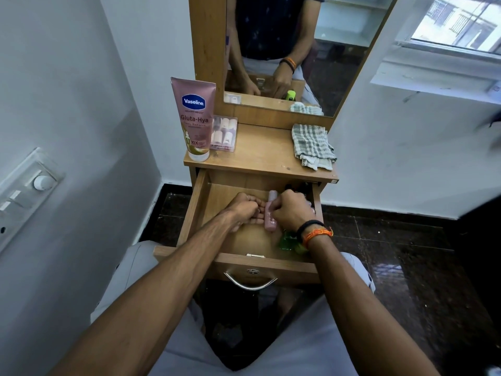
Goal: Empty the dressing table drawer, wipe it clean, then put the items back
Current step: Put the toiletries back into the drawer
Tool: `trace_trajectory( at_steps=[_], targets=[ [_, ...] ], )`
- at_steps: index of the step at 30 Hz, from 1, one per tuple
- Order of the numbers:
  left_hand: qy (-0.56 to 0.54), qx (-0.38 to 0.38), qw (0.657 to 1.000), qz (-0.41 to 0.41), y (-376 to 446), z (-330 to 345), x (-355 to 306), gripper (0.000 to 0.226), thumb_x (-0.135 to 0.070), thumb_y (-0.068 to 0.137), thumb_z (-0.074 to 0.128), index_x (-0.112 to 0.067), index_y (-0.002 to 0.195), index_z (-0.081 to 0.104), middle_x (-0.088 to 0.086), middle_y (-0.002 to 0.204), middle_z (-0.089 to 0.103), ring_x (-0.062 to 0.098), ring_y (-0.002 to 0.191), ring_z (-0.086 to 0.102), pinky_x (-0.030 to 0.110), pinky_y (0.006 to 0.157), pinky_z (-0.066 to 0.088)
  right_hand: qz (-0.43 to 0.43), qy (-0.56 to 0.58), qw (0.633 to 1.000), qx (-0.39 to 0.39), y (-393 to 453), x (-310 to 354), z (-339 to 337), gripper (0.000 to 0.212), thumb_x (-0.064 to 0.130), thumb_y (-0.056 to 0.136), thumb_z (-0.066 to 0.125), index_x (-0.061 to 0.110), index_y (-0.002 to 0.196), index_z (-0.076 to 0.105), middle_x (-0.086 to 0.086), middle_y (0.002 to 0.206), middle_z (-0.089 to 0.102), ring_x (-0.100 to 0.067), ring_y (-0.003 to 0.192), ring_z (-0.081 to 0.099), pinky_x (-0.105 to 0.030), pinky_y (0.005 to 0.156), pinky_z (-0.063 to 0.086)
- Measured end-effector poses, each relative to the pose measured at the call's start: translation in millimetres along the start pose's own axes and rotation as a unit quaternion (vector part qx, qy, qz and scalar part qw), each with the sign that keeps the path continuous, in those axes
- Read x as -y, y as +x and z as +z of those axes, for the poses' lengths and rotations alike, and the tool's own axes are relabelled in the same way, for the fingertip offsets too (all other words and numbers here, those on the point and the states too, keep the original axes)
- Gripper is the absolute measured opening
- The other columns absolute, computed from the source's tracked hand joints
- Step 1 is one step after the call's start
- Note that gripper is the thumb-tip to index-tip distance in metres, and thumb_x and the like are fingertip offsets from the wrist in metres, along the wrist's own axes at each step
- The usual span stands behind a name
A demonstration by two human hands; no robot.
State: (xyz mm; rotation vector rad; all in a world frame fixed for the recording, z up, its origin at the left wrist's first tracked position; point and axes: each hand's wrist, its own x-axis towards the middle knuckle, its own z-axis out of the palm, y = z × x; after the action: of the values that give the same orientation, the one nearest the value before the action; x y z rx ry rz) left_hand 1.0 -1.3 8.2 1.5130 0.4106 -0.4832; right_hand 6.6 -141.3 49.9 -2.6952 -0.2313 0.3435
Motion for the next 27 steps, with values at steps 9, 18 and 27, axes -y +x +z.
trace_trajectory(
  at_steps=[9, 18, 27],
  targets=[
    [0.058, -0.029, 0.998, 0.013, 0, -2, 4, 0.028, 0.01, 0.092, 0.05, 0.006, 0.115, 0.064, 0.013, 0.092, 0.067, 0.018, 0.073, 0.063, 0.037, 0.079, 0.06, 0.077, 0.228, 0.96, -0.141, -10, -30, -34, 0.017, 0.008, 0.083, 0.071, 0.017, 0.093, 0.081, 0.005, 0.088, 0.077, -0.008, 0.086, 0.069, -0.025, 0.083, 0.058],
    [0.057, -0.097, 0.986, 0.126, -36, -19, -3, 0.017, -0.004, 0.094, 0.063, -0.003, 0.11, 0.069, 0.016, 0.104, 0.072, 0.019, 0.086, 0.068, 0.039, 0.083, 0.059, 0.031, 0.289, 0.946, -0.141, -5, -10, -23, 0.01, 0.016, 0.083, 0.076, 0.021, 0.09, 0.08, 0.008, 0.09, 0.076, -0.009, 0.088, 0.071, -0.024, 0.074, 0.059],
    [0.03, -0.362, 0.902, 0.234, -67, -59, -22, 0.008, -0.013, 0.085, 0.073, -0.019, 0.081, 0.07, -0.007, 0.077, 0.071, 0.005, 0.072, 0.066, 0.021, 0.063, 0.054, -0.068, 0.466, 0.876, -0.101, 16, 65, -32, 0.005, 0.006, 0.085, 0.077, 0.008, 0.089, 0.076, -0.01, 0.087, 0.077, -0.025, 0.087, 0.076, -0.034, 0.081, 0.062]
  ],
)
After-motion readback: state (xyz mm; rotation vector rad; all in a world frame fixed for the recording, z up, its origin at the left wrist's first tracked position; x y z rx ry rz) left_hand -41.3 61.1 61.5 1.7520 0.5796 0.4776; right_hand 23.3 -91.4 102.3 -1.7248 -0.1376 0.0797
